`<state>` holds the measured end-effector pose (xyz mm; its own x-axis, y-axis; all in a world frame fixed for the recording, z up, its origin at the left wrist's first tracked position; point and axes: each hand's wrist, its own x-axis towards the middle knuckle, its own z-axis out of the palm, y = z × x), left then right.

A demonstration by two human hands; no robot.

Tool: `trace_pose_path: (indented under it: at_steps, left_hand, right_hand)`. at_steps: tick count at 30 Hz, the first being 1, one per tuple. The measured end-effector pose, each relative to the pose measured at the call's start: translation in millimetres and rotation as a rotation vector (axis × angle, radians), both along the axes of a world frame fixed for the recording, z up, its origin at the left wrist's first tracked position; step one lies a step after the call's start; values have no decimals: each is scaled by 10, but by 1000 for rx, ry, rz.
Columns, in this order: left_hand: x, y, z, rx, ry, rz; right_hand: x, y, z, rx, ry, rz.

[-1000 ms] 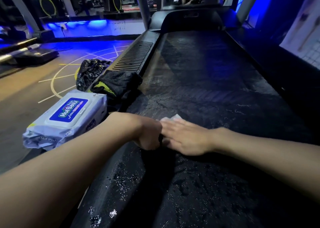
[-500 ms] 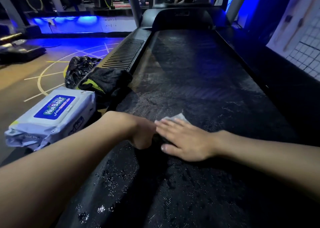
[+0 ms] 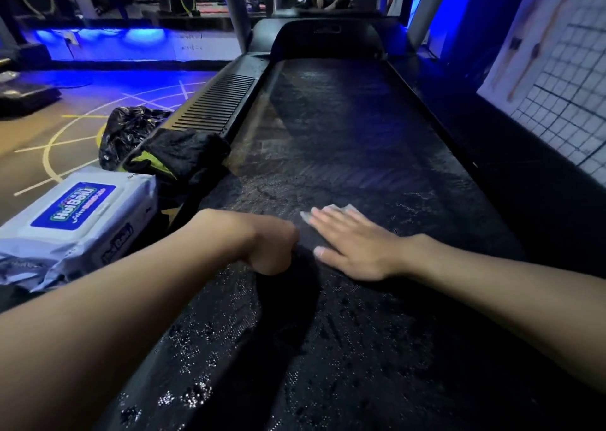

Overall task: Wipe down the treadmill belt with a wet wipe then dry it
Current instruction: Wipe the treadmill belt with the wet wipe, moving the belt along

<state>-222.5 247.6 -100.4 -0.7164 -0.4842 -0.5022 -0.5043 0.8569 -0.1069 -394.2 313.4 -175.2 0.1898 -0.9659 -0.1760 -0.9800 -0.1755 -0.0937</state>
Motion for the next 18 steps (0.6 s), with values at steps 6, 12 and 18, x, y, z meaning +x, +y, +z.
trace_pose_path:
  at_steps: [6,12,18]
  left_hand:
    - [-77,53,-16,30,2,-31]
    - [-230,155,-77,-6,10,-17]
    - [-366,264,-30,-36,-8,-66]
  right_hand:
    - [-165,166,24,29,-26,35]
    - [-128,410,-91,7,-19,141]
    - [-291,390,-20,-4,8,-12]
